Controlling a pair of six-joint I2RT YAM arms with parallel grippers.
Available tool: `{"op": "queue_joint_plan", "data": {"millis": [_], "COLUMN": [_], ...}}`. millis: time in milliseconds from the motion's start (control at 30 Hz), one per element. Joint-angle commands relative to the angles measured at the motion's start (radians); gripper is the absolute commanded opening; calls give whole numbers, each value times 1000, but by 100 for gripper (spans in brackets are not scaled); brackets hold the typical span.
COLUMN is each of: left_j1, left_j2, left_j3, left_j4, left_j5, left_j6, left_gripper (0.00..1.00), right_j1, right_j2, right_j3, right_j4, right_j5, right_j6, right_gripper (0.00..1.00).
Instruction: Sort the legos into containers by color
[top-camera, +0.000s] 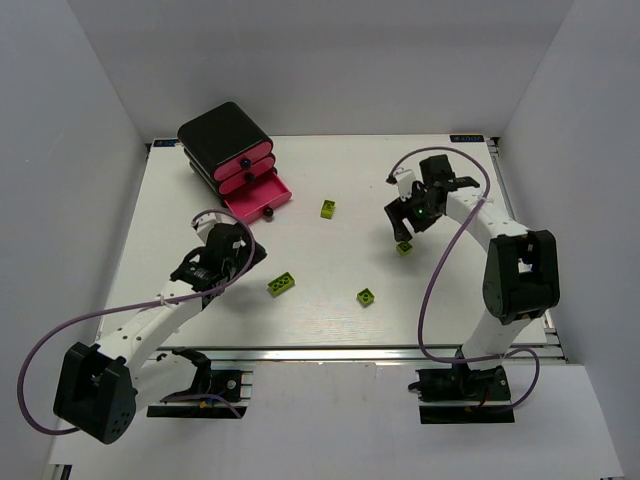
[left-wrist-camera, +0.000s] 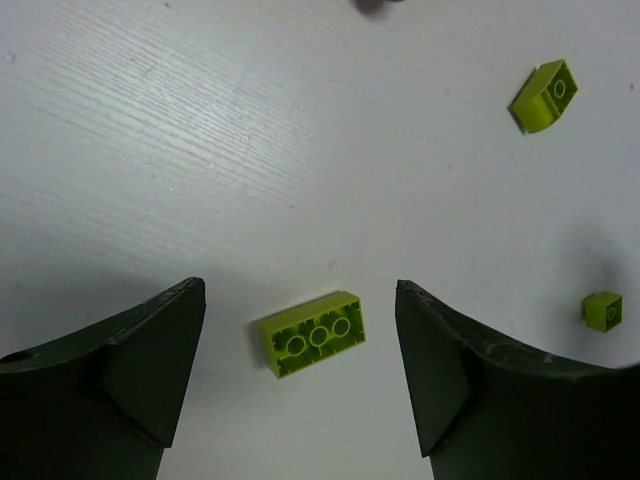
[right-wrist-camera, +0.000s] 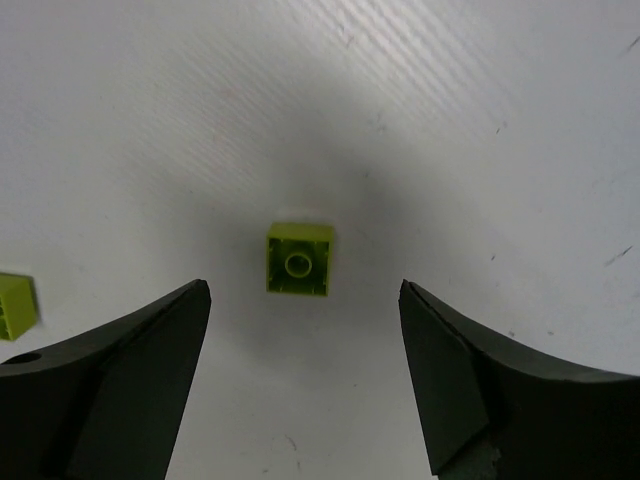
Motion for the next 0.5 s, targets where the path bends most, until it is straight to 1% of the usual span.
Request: {"op": "queue_joint_plan", "data": {"millis": [0, 100, 233, 467], "left_j1": [2, 2, 2, 2], "left_j2": [-10, 13, 17, -44], "left_j3": [21, 50, 68, 42], "left_j4": [-53, -102, -153, -177], "left_j5": [56, 78, 83, 78], "left_j6": [20, 43, 44, 11], "left_gripper": [87, 89, 89, 90], "right_j1": [8, 16, 24, 56], "right_j2": [3, 26, 46, 95], "right_j3": [-32, -46, -60, -80], "right_j4": [-34, -20, 9, 77], "right_j5": [81, 104, 96, 110], "right_j6": [-21, -27, -31, -26], "right_gripper": [82, 85, 84, 77]}}
